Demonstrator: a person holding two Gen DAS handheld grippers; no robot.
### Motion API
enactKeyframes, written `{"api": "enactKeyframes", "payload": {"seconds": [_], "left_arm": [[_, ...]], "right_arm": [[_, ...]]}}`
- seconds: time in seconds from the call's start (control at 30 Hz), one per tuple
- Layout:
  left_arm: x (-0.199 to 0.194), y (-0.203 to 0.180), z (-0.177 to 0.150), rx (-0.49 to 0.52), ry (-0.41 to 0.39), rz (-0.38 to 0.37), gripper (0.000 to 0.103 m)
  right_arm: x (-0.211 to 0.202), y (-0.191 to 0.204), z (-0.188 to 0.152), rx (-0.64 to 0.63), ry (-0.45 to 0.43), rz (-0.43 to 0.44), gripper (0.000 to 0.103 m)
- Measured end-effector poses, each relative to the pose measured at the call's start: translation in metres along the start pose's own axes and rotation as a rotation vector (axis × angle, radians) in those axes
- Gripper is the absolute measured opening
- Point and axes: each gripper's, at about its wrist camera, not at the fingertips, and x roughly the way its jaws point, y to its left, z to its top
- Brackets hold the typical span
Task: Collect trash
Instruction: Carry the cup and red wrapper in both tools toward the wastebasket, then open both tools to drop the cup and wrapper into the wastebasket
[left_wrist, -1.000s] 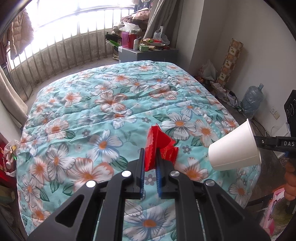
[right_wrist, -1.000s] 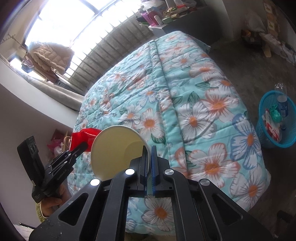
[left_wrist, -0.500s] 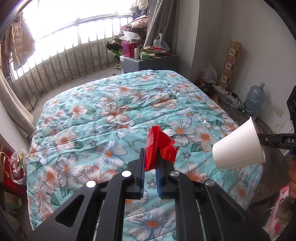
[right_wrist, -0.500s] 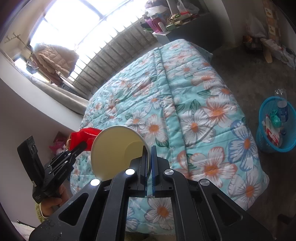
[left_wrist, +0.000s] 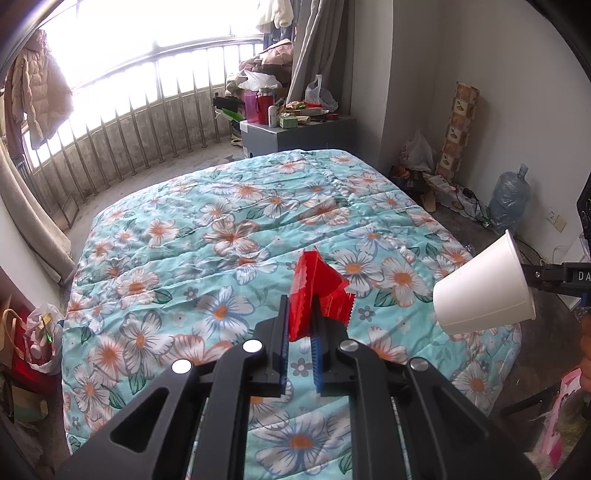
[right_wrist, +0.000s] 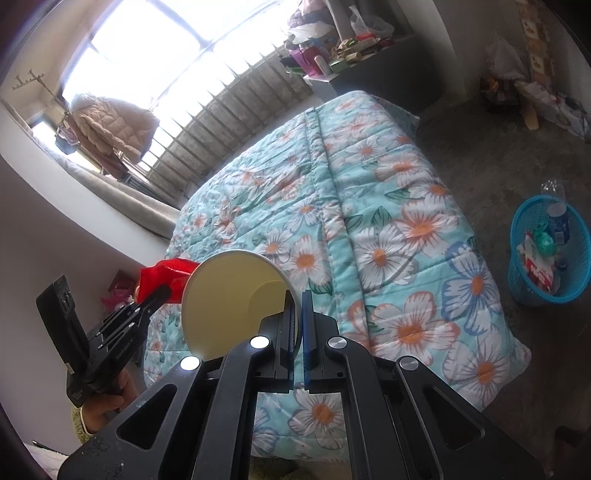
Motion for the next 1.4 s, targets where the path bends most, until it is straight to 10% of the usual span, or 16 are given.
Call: {"api": "enactKeyframes", "payload": {"seconds": [0.53,0.83,1.2,1.3,1.4], "left_arm": [[0.019,-0.124,0.082,0.193,-0.041,-0.323,0.010],[0.122,-0.275,0.099,0.348,0.230,-0.523,0.010],[0.290,-0.415,0.100,0.438,0.489,-0.474,0.010],[0.326,-0.435,0.097,0.423,0.522,-0.481,0.035],[0.349,-0.447,0.093,0.405,0.501,-0.445,0.064]], "right_arm": [[-0.149,-0.133,-0.011,0.284,-0.363,-0.320,0.002],[-0.141,-0.226,-0.032,0.485,-0.342,-0.437,0.002],[-0.079,-0.336,-0.007,0.616,-0.217,-0.541,0.003],[-0.057,-0.369,0.000,0.669,-0.205,-0.545,0.014],[-0.036,-0.397,0.001,0.717,-0.192,-0.537,0.048]]}}
